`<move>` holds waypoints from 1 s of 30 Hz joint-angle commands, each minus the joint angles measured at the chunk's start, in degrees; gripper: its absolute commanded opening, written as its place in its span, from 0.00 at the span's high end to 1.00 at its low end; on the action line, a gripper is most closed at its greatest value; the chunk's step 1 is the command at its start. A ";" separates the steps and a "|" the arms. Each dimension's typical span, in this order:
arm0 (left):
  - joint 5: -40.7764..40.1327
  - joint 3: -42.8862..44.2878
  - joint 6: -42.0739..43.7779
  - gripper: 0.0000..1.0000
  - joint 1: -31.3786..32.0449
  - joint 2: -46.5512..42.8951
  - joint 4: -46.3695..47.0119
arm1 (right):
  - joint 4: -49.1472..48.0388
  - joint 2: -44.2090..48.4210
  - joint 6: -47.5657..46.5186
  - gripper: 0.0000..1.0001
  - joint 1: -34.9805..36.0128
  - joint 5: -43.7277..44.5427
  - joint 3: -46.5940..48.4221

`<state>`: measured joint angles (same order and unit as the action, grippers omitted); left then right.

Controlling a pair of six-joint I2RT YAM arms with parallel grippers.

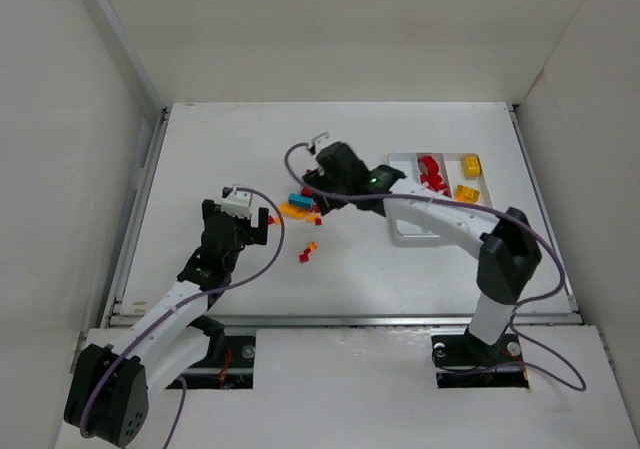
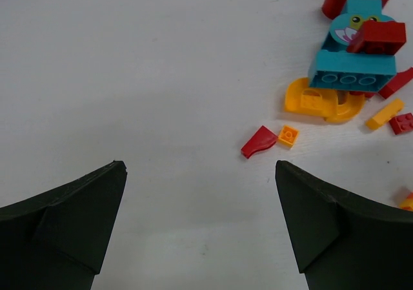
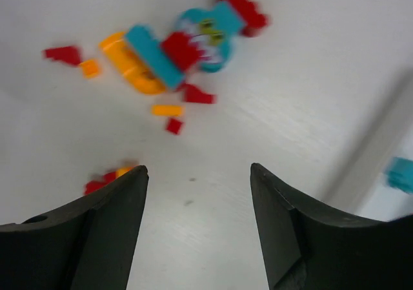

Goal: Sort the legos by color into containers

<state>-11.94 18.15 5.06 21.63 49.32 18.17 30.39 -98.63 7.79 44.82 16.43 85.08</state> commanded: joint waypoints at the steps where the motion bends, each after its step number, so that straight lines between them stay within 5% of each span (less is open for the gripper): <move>1: -6.77 -1.45 -3.38 0.00 -0.36 -2.39 4.41 | -0.33 -7.00 1.61 0.30 3.16 -6.31 2.89; 7: -9.76 -4.08 -3.39 0.00 -2.20 -4.93 8.72 | -2.79 -11.75 4.68 0.51 6.95 -11.32 2.65; 12: -7.84 -4.61 -3.39 0.00 -2.20 -5.99 10.04 | -5.33 -12.90 5.92 0.50 7.56 -16.41 0.45; 30: -4.49 -5.67 1.26 0.00 -2.20 -7.66 13.03 | -4.73 -18.52 6.97 0.52 8.71 -13.96 -1.41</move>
<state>-17.30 12.84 5.30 19.51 42.57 27.99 26.61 -116.20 14.00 53.25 1.48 82.65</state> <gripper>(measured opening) 0.997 0.486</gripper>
